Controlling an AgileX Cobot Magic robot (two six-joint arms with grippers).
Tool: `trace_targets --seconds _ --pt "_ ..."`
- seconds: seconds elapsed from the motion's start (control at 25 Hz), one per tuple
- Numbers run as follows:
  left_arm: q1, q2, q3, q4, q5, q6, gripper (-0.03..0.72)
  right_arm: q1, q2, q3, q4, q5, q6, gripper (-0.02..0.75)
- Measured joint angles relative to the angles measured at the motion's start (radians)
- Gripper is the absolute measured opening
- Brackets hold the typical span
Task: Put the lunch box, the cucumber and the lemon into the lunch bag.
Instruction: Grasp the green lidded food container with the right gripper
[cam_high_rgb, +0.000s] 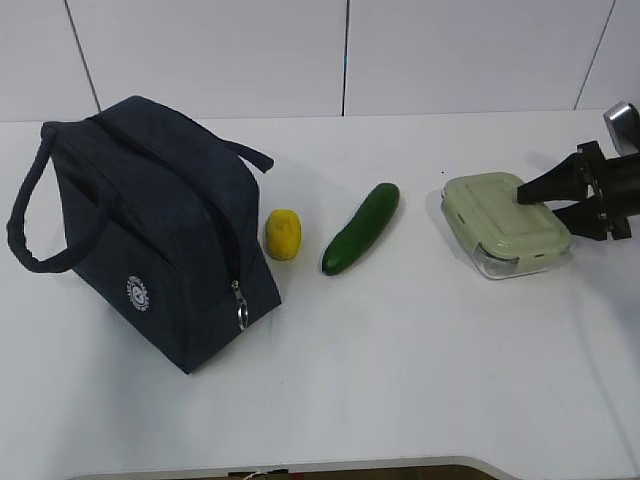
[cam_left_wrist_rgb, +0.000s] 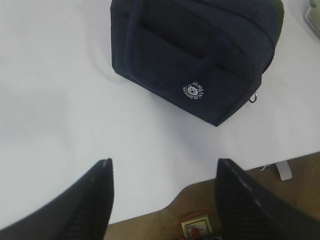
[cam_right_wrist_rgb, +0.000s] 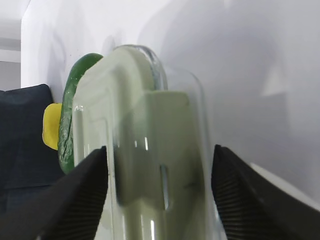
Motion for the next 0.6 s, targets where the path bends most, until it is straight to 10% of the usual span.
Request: trace_targets --seconds 0.6 --pt "0.0 0.0 0.0 0.0 0.0 0.0 0.466 0.02 0.0 0.0 -0.009 -0.002 0.002 0.488"
